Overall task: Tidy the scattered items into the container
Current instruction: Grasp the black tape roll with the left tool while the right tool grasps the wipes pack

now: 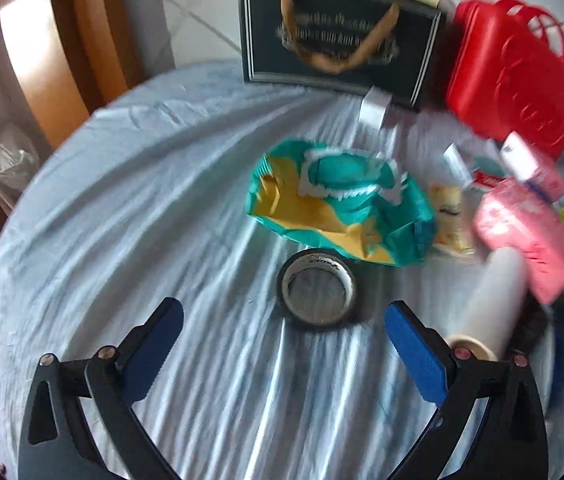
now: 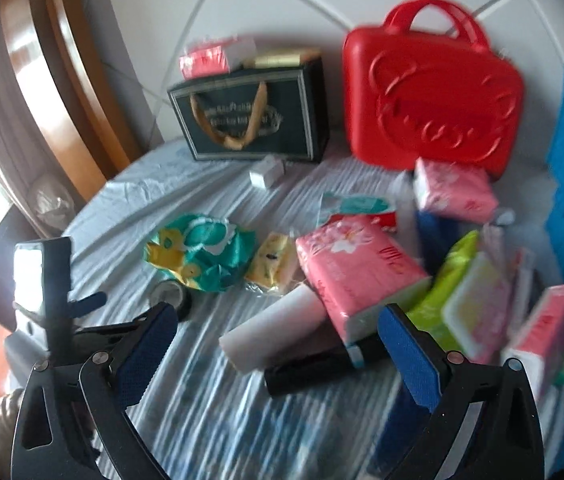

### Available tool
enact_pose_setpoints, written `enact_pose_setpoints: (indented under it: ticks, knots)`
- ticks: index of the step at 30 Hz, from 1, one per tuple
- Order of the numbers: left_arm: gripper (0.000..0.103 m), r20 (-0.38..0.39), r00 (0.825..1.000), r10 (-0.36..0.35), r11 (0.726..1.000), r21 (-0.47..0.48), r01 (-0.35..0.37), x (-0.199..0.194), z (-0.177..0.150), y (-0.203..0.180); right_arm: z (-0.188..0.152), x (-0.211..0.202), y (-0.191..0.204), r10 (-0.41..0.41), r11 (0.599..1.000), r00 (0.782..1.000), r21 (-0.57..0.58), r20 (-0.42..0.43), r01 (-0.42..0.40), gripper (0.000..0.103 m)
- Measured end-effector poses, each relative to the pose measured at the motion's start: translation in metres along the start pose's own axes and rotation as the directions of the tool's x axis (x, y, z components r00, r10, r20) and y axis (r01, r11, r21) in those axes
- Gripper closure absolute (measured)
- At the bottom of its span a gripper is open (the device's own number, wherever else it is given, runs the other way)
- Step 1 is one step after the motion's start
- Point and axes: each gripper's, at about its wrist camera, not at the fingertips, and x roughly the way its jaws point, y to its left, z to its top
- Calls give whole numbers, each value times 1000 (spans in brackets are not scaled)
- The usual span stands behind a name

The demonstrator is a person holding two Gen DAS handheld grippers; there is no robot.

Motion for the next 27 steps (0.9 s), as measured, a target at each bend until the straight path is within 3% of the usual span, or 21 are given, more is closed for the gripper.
enact_pose_setpoints:
  ticks: [3,6,9,15,20,26,27]
  knots:
    - [22,-51,998,-29,1000,8,30,23,-1,0,3,29,1,12,1000,999,1,-30,-12,3]
    - [48,-5,1000,-19,999,47,19,18,-3,-1,6,51,10,22,1000,998,-17,-53,-23,5]
    - [48,8,1000,-3,1000,-1,3,15,3,20,8,76,28,33,997,995,-67,-91,-39,13]
    - [48,39,997,67,998,-21,-66,12,20,60,17,115,72,16,983,994,-180,-108,-35,14]
    - [48,40,994,104,995,-13,-104,17,23,75,11,148,104,-54,952,993,-305,-109,18,14]
    - [48,24,996,90,996,-23,-90,22,18,78,-2,189,118,-161,921,984,-371,-82,119,14]
    - [48,23,996,90,996,-21,-90,23,18,77,-3,188,119,-159,920,986,-369,-43,132,23]
